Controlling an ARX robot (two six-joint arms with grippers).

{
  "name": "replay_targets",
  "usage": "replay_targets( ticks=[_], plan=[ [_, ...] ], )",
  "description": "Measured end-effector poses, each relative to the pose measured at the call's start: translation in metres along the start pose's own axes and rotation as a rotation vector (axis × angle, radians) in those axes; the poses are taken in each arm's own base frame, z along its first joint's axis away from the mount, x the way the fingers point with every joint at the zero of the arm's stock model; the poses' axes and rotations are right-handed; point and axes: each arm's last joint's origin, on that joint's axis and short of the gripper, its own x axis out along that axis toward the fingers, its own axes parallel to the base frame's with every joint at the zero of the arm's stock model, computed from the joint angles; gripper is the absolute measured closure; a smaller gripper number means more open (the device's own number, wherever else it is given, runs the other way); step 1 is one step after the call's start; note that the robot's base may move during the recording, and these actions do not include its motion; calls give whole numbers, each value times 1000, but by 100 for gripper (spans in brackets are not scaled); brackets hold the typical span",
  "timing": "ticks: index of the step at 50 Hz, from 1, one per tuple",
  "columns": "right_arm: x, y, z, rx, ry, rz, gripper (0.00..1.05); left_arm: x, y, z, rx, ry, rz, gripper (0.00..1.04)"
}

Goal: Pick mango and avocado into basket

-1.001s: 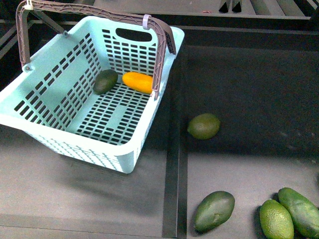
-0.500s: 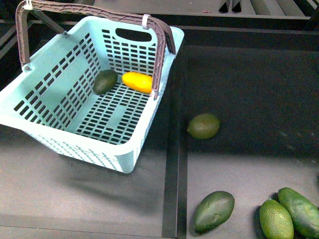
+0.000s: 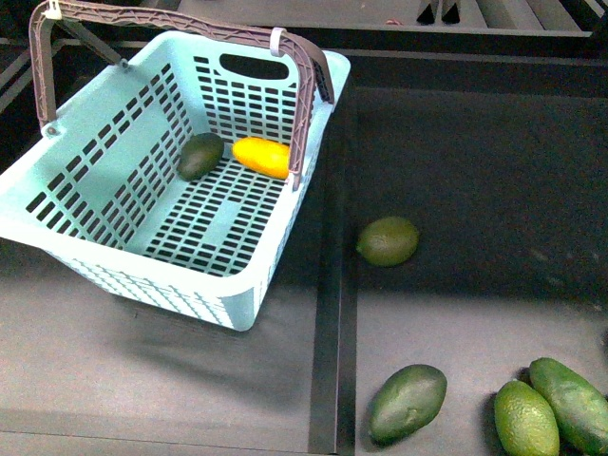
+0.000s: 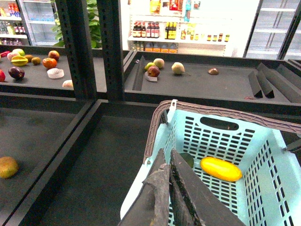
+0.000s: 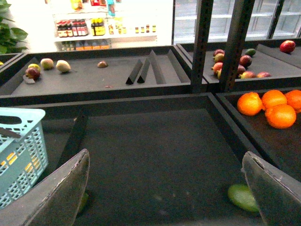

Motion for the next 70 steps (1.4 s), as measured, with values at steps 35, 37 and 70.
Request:
replay_targets(
  ticks=[35,37,70],
  plan=[
    [0,0,0,0,0,0,9,-39,0,8,0,-27,-1,102],
    [0,0,0,0,0,0,9,-40,0,8,0,-28,-1,102],
    [0,0,0,0,0,0,9,-62,0,4,1,-20,-1,102]
  ],
)
